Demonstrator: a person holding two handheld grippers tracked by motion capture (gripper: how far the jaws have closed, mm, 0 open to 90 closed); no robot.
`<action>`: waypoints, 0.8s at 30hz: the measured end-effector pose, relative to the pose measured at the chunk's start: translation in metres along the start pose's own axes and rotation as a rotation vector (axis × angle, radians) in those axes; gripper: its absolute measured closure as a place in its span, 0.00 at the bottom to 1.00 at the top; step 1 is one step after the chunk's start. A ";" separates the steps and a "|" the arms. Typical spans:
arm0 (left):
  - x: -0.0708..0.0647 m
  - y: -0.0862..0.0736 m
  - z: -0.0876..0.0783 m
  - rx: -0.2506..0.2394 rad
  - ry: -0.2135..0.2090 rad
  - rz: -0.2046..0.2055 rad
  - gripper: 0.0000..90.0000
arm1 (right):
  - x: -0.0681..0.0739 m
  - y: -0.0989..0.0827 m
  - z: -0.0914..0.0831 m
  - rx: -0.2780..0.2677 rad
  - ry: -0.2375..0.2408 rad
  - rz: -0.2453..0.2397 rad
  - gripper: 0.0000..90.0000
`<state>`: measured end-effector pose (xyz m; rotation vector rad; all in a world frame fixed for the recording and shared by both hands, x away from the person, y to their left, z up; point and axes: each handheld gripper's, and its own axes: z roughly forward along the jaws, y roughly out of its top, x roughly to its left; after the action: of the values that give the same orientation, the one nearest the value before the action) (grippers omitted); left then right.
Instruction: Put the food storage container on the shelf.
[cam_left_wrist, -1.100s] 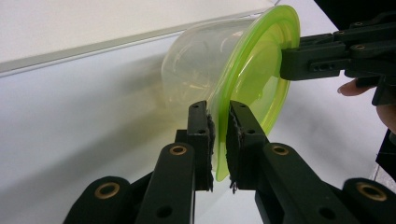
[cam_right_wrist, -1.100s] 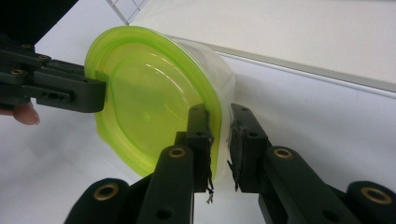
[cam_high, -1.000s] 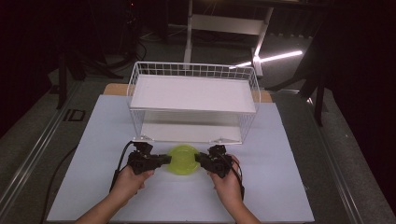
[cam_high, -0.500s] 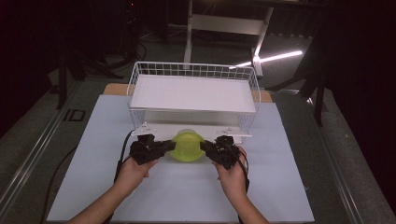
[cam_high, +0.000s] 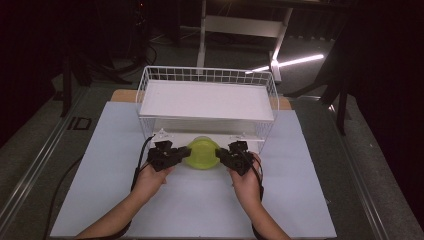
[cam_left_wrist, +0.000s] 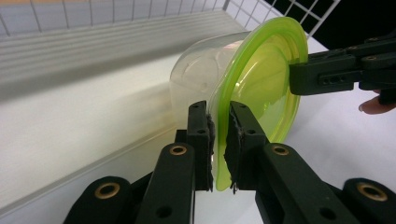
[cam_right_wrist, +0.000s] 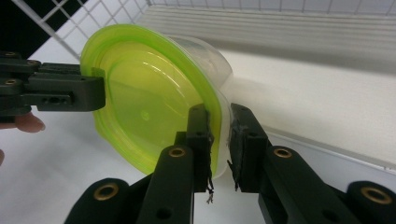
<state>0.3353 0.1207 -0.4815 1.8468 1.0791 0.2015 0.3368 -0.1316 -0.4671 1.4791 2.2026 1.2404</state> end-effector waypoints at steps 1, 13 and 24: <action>0.001 0.000 0.002 -0.003 0.004 -0.001 0.90 | -0.002 0.001 0.002 0.003 -0.001 0.008 0.88; 0.010 0.001 0.022 0.026 0.017 -0.033 0.90 | -0.011 0.003 0.017 0.029 -0.036 0.014 0.88; 0.013 0.005 0.029 -0.026 0.033 0.019 0.85 | -0.016 0.007 0.023 -0.025 -0.043 0.023 0.86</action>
<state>0.3618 0.1113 -0.4968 1.8365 1.0774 0.2563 0.3617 -0.1318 -0.4804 1.5117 2.1409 1.2275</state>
